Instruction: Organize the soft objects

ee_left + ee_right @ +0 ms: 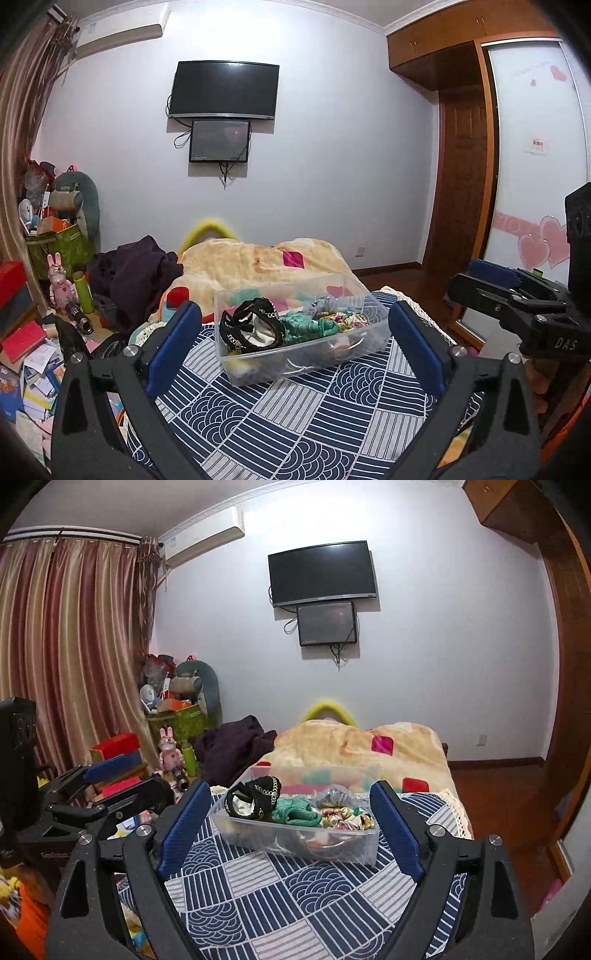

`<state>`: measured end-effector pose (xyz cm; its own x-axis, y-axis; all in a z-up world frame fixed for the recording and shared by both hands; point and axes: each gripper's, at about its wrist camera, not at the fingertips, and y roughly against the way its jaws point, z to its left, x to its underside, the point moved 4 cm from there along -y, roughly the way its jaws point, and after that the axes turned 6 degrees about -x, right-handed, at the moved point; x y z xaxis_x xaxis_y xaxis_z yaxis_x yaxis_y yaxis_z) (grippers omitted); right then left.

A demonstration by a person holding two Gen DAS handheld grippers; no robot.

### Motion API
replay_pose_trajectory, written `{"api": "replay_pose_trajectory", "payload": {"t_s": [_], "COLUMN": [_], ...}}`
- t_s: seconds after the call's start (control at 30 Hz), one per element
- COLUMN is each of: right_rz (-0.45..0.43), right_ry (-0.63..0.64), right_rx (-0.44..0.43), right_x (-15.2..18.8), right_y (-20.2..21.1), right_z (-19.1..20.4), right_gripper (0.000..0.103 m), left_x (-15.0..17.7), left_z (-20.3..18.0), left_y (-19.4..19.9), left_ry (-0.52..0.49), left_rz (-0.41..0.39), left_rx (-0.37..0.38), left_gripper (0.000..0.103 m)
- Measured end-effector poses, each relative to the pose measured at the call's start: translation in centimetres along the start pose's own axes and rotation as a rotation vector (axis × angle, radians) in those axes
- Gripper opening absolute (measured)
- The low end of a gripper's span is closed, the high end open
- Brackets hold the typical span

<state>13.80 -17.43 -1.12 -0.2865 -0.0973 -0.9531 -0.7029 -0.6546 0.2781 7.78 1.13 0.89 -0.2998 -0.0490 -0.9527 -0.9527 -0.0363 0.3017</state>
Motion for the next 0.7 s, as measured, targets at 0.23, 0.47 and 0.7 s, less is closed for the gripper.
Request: {"api": "replay_pose_trajectory", "payload": {"t_s": [0.23,0.47,0.7], "right_rz": [0.002,0.005,0.004], "right_ry": [0.002,-0.002,-0.002], "right_rx": [0.000,0.000,-0.001], "right_x": [0.26,0.45,0.53], "right_y": [-0.01,0.08,0.16], "right_z": [0.00,0.08,0.19], "right_gripper": [0.087,0.087,0.087], "left_x": [0.38,0.39,0.35], "left_z": [-0.18,-0.29,-0.28], "left_y": [-0.10,-0.12,-0.05], "left_ry": [-0.007,-0.007,-0.007], "left_rz": [0.005,0.008,0.007], "left_rx": [-0.001,0.002,0.006], "left_gripper": [0.102,0.102,0.102]}}
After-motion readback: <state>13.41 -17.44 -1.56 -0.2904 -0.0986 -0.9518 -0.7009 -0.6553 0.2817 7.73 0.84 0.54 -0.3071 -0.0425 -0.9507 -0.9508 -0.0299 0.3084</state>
